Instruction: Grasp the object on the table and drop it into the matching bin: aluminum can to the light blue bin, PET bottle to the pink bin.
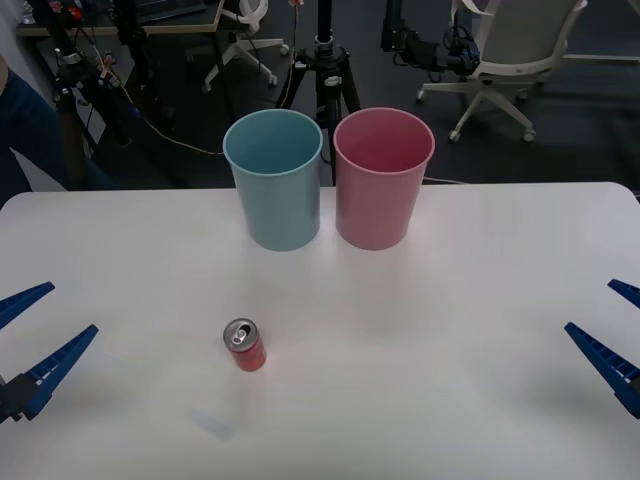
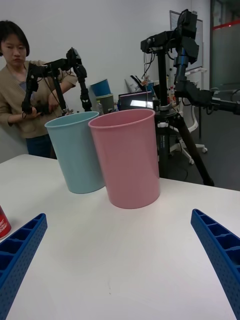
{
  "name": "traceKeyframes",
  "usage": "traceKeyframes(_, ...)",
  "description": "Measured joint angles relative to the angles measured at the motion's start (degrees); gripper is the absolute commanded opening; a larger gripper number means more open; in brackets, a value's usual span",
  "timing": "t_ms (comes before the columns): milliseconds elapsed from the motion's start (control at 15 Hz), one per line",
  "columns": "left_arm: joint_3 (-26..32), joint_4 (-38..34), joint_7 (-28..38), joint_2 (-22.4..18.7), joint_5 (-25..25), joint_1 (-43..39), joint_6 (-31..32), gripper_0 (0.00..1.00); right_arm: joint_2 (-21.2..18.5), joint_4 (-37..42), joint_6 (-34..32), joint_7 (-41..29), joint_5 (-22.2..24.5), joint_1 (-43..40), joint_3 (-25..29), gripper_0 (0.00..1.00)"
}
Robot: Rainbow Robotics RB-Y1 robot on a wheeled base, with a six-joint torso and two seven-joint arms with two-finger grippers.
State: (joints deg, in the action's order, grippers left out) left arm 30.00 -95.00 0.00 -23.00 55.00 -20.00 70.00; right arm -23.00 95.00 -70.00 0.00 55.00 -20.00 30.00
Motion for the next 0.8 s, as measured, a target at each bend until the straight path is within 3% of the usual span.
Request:
traceKeyframes(533, -0.1, 0.9, -0.7, -1.6, 1.0, -1.3, 0.3, 1.00, 0.0, 0.0, 0.0, 0.0, 0.0, 0.0, 0.0, 1.00)
traceKeyframes(800, -4.7, 3.4, -9.1, -5.0, -2.1, -3.2, 1.3, 1.00, 0.0, 0.0, 0.0, 0.0, 0.0, 0.0, 0.0, 1.00)
